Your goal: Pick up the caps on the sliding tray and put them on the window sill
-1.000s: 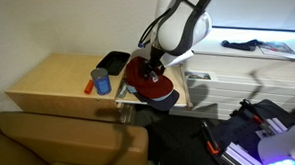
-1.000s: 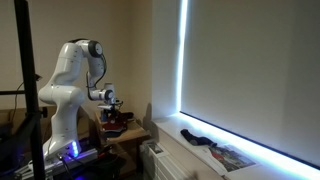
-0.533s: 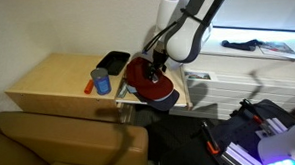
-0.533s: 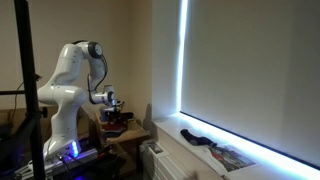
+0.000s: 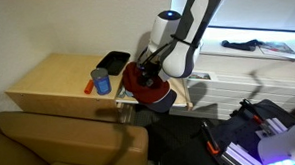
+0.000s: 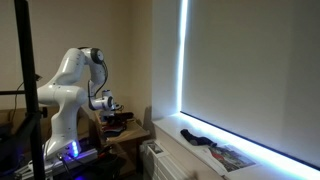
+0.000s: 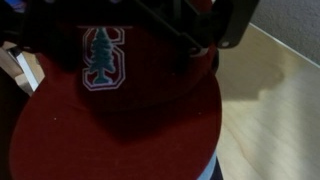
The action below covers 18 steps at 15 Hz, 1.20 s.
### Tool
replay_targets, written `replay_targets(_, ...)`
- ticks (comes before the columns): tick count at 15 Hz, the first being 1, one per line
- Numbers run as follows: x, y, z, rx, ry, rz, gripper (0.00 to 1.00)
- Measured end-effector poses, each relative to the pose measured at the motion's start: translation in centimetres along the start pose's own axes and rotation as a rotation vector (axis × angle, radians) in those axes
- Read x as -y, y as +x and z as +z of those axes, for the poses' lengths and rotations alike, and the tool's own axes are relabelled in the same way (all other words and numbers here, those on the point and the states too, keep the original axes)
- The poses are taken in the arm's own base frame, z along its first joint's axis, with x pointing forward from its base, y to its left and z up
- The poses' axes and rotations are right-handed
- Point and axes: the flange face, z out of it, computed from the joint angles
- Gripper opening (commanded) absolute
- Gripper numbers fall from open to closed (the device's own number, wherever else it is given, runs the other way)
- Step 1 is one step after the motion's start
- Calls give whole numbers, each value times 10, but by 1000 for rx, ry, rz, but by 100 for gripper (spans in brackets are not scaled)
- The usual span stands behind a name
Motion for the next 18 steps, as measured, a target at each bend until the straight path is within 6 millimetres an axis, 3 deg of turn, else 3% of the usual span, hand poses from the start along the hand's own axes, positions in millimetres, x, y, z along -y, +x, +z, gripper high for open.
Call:
replay_targets(6,-17,-7,29,94,7,138,100)
replay_targets(18,-22,-3,29,78,19,174,100)
